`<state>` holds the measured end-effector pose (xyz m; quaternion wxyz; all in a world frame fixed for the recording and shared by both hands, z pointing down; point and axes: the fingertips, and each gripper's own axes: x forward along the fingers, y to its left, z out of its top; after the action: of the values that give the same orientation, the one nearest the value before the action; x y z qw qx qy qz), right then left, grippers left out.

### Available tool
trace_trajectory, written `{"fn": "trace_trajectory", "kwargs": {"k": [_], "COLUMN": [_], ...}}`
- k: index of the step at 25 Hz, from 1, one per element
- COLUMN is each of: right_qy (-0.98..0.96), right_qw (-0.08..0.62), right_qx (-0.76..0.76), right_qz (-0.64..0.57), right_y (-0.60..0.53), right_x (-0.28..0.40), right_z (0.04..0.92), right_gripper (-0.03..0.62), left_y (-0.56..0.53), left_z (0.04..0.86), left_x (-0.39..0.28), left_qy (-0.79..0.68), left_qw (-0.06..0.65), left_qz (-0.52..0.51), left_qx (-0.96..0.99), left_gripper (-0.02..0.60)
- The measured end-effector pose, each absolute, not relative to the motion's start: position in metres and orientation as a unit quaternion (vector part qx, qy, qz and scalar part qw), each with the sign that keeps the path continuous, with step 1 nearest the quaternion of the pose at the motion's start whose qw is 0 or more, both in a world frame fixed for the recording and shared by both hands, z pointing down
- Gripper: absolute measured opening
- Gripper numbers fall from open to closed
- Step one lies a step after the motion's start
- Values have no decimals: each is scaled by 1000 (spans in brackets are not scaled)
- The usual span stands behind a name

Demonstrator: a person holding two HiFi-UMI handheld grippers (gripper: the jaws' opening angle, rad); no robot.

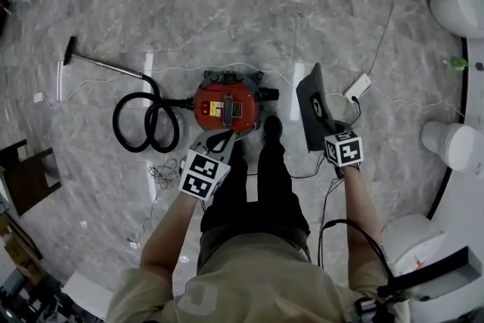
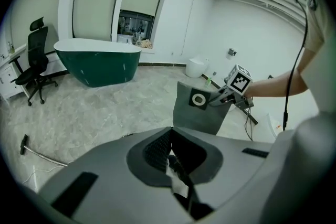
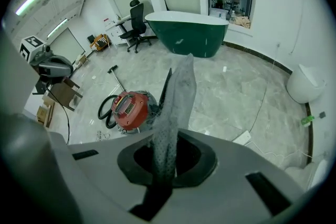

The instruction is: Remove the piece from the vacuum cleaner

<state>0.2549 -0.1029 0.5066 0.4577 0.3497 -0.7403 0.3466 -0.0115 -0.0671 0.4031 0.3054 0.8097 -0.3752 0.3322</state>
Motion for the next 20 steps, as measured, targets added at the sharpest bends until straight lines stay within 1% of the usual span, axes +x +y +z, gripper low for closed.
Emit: {"fn": "trace_trajectory", "kwargs": {"k": [4,10,13,17,20], "right_qy": [-743,-731,-727,-718,-717], "right_qw": [442,446,450,477,478], "right_qx": [341,346,352,357,359], "right_qz": [369,384,381,360,359], "right_y": [-115,-117,-124,-117,-119], "right_x": [246,244,239,243,232], "right_z": [543,593,621,660,685], "right_gripper": [15,15,15,15,15], "left_y": [-85,-83,-89,-82,-82], "left_z": [443,499,522,556,582], "left_x": [-17,-13,-19,-23,-32], "left_qy": [-400,-402,-408,-420,-419], "left_qw": [306,338,337,334,324], "left_qz": [343,337,339,348,367], "left_qx": [793,781,778,769,765], "left_gripper": [3,3,3,3,3]}}
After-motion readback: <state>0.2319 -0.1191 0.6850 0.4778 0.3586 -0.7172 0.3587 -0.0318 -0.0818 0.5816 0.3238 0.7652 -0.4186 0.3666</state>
